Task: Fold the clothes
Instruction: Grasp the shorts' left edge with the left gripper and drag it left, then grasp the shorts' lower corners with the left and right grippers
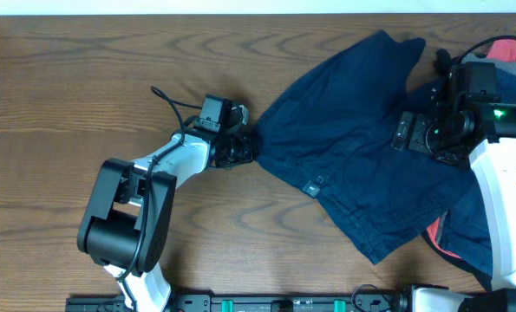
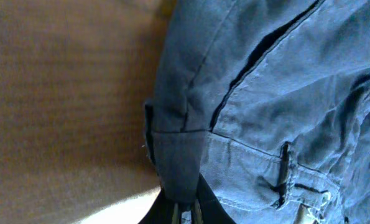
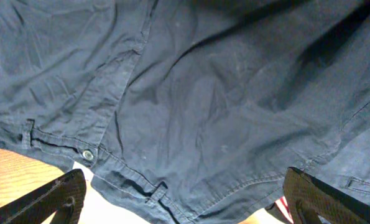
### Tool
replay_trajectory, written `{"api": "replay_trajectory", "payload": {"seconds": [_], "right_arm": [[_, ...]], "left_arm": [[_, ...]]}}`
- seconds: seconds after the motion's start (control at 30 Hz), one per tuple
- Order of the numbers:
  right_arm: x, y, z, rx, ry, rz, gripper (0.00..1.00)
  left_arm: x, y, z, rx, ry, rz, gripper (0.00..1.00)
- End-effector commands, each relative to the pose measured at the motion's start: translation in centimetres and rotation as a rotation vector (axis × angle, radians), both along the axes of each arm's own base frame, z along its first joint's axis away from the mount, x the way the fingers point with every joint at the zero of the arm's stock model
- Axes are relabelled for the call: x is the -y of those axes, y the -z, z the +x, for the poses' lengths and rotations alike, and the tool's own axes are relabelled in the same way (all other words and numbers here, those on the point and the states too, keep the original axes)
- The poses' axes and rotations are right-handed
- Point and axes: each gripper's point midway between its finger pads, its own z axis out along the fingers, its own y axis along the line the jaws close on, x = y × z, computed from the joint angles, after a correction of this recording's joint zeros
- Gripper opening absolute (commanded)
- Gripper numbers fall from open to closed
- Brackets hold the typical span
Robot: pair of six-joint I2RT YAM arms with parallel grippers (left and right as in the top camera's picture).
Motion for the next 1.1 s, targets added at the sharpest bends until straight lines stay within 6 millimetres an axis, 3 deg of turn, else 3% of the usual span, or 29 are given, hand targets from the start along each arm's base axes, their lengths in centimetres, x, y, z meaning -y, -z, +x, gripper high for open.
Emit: {"api": "replay_trajectory", "payload": {"seconds": [0.0, 0.17, 0.37, 0.43, 0.47, 0.6, 0.77, 0.87, 0.97, 1.07], "right_arm": [[0.9, -0.4, 0.0, 0.011, 0.007, -0.038, 0.99], [1.1, -0.4, 0.0, 0.010, 0.010, -0.050, 0.99], [1.0, -0.5, 0.2, 0.019, 0.009, -0.049, 0.99], [0.9, -0.5, 0.4, 0.026, 0.007, -0.041, 0.99], [0.9, -0.5, 0.4, 0.027, 0.006, -0.040, 0.99], [0.4, -0.5, 0.4, 0.027, -0.006, -0.018, 0.99], [-2.4, -0.1, 0.1, 0.017, -0.174, 0.097, 0.99], [-3.6, 1.0, -0.5, -0.029, -0.218, 0.131, 0.99], [-4.1, 2.9, -0.9, -0.083, -0.161, 0.155, 0.99], [-4.2, 5.1, -1.1, -0.126, -0.042, 0.187, 0.99]], "left_arm": [[-1.0, -0.4, 0.4, -0.002, -0.023, 0.005, 0.06], [-7.0, -4.7, 4.0, 0.118, -0.171, -0.011, 0.06], [-19.1, -13.5, 9.3, 0.385, -0.449, -0.002, 0.07], [-21.6, -15.3, 10.0, 0.430, -0.498, -0.009, 0.75], [-22.1, -15.6, 10.0, 0.435, -0.504, -0.019, 0.98], [-21.4, -14.3, 8.1, 0.319, -0.484, -0.085, 0.98], [-18.4, -9.7, 0.5, -0.105, -0.474, -0.089, 0.98], [-16.8, -8.7, -4.0, -0.302, -0.431, -0.072, 0.98], [-16.6, -8.1, -7.1, -0.430, -0.417, -0.021, 0.98], [-16.5, -8.0, -8.9, -0.532, -0.452, -0.007, 0.98]]}}
